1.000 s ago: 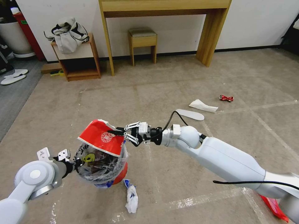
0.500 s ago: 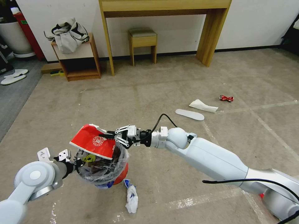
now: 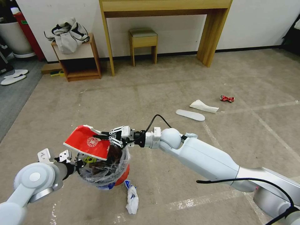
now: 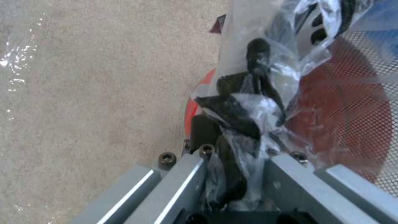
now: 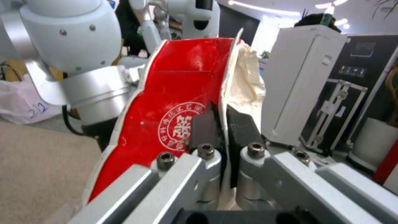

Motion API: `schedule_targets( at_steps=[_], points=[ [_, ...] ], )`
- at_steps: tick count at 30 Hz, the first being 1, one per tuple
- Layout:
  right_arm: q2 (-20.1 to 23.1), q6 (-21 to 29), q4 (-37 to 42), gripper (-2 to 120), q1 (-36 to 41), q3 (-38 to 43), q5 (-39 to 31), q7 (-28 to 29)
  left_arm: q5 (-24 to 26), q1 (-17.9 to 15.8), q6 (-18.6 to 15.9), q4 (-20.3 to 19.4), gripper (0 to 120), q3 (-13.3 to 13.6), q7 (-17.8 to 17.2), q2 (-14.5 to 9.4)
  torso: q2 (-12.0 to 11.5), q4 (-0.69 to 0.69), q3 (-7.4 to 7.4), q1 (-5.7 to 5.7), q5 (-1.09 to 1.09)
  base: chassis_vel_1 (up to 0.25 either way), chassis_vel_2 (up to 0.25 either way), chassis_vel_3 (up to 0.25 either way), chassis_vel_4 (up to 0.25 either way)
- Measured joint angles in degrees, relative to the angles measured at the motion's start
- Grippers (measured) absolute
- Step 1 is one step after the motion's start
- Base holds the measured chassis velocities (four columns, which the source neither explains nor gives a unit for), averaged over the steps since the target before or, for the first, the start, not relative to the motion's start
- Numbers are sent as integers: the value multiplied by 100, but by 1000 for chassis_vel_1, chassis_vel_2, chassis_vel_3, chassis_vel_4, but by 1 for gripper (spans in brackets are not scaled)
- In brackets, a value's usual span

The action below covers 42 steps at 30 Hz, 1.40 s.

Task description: Pick up the trash bin and place the garbage on the floor into it.

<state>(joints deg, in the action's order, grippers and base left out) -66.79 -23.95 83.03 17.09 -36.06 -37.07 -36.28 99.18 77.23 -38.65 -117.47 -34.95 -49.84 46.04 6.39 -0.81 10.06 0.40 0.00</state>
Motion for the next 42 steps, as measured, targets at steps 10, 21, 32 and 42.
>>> schedule_targets(
  at_steps=[10,21,32,42],
  points=[
    [84,-45,-14,0,129,-47,135,105,29,-20,4,3,0,12,-2,-9,0,-1,0,0,1,0,0,0,0],
    [134,-170,-145,36,146,-88,288,164,77,-1,11,-34,0,-6,-37,-22,0,0,0,0,0,0,0,0,0],
    [72,-235,-225,80,42,-136,294,280,123,-3,12,-70,0,-7,-57,-63,0,0,0,0,0,0,0,0,0],
    [258,-188,92,100,-162,303,-68,387,165,-39,11,38,0,-29,-107,-123,0,1,0,0,0,0,0,0,0]
  ],
)
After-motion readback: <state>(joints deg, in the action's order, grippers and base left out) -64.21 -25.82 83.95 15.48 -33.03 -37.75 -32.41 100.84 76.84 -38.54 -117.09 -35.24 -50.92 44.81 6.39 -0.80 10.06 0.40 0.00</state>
